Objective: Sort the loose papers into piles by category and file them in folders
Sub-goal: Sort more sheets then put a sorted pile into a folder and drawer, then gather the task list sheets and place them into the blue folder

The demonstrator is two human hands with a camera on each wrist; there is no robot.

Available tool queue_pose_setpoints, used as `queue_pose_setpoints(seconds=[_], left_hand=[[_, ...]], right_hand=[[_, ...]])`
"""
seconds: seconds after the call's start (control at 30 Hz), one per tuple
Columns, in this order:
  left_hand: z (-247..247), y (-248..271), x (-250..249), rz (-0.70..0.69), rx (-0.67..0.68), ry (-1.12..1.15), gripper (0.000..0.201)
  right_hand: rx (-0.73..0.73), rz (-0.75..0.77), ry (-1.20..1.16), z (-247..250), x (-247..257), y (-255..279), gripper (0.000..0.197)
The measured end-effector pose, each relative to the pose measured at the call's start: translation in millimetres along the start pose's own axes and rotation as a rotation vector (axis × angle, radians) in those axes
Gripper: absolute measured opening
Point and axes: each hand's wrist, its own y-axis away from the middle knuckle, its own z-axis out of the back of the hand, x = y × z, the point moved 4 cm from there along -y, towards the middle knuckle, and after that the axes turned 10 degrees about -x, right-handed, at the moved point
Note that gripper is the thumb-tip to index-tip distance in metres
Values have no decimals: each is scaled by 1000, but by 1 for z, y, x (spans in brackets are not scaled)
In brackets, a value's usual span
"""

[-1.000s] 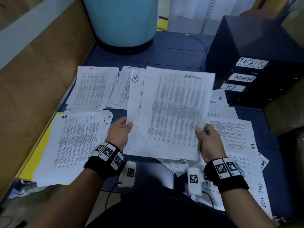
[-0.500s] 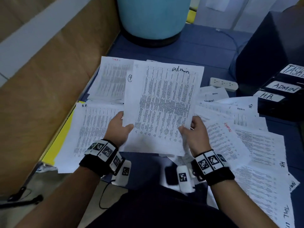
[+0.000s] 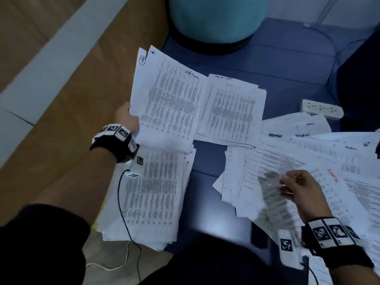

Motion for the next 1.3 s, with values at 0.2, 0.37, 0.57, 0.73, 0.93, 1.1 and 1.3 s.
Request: queue_pose_setpoints(seconds=[0.2,0.37,0.57,0.73,0.93,1.1,1.3], left_hand=[[-53,-64,29,50,72,-70,55],[-77,-92,47,61,105,-248,52],[-84,-89,44,86,124,-244,57],[-56,-65,18,48,-46,-171,64],[-45,18,-34,-208,6,64,45],[-79,123,-74,-328,267,189,35],[-156,235,-92,-397,551,190,30]], right_hand=[[-49,-105,29,12,-3,-2,47],[-125,-141,83,17,0,-12,103],[-144,-183,87,15,0,-11,103],[-158,-174,47,24,-10,-9,40],[-193,-195,174,61,-41,-9,11],[-228,-211,260,95,-70,-2,8],[-310,-302,385,131,-112,7,22]])
